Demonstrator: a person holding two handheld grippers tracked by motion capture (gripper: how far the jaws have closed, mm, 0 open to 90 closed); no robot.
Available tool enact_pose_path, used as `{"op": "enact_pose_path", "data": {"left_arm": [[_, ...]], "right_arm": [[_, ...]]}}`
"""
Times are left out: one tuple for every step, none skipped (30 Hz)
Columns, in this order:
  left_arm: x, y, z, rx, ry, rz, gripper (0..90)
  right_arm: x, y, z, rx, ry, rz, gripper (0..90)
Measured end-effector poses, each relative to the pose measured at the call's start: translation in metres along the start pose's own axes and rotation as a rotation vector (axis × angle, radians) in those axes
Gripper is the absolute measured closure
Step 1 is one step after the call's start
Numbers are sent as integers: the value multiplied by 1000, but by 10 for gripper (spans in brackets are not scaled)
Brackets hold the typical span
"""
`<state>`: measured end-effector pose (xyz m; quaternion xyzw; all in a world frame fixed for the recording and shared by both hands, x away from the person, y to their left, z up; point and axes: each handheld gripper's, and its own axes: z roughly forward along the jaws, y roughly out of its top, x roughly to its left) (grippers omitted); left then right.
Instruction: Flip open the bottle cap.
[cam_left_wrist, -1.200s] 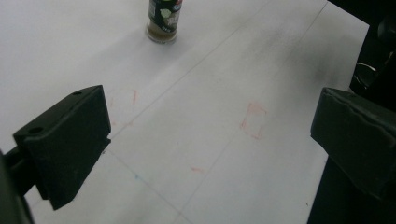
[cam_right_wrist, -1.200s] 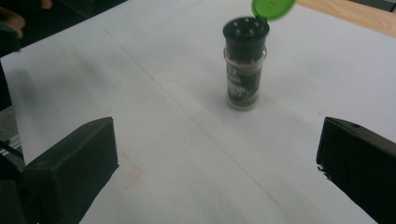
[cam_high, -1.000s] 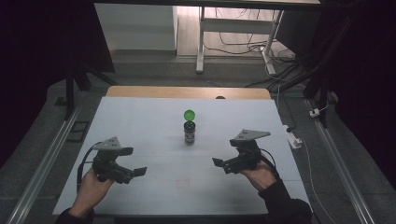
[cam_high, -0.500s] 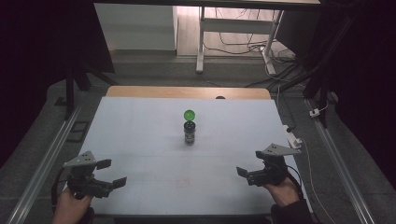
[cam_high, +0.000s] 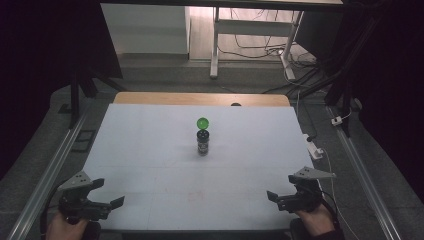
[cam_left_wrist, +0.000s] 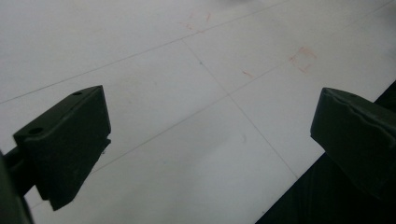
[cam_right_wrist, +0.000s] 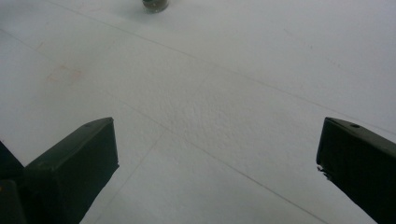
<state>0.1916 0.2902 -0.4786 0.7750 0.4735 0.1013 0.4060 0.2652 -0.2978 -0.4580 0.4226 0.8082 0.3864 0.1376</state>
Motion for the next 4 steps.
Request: {"op": "enact_pose_path", "data": {"left_arm": [[0,0,0,3,0,-3,0],[1,0,0,3,-2,-8,0],[1,0,1,1,-4,-12,0],[2,1,1,2,-6,-15,0]], "right_arm": [[0,0,0,-2,3,5,0],[-1,0,0,1,4,10,0],[-1,0,1,8,2,7,0],[-1,0,1,15,-1,4,0]]}}
